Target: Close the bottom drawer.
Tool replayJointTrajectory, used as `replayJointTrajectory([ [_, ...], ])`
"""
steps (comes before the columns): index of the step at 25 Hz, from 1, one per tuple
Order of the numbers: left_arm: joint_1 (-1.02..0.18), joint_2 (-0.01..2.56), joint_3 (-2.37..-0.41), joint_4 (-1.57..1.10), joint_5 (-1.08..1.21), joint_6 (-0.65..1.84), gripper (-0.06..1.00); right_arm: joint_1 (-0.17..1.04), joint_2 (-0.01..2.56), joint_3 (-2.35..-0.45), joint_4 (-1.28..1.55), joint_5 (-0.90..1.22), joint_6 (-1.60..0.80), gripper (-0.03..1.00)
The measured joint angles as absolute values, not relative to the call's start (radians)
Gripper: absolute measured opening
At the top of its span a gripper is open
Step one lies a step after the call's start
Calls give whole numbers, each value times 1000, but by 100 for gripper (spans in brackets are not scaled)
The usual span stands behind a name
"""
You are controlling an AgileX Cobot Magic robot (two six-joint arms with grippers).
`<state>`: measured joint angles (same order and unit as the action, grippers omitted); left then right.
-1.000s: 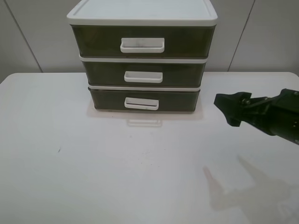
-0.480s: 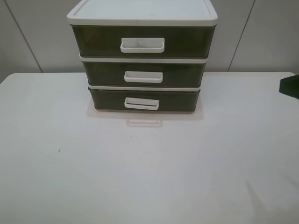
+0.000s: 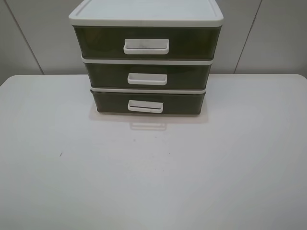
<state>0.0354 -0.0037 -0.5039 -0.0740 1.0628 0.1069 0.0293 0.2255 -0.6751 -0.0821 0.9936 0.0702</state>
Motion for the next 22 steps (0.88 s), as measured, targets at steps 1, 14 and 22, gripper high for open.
replayJointTrajectory([
  [1,35,-4,-504,-74,1063,107,72,29,190,-675,-83,998,71,81],
  [14,35,-4,-504,-74,1063,107,72,29,71,-593,0,1005,72,81],
  [22,35,-4,-504,-74,1063,107,72,29,71,-518,0,1054,73,81],
])
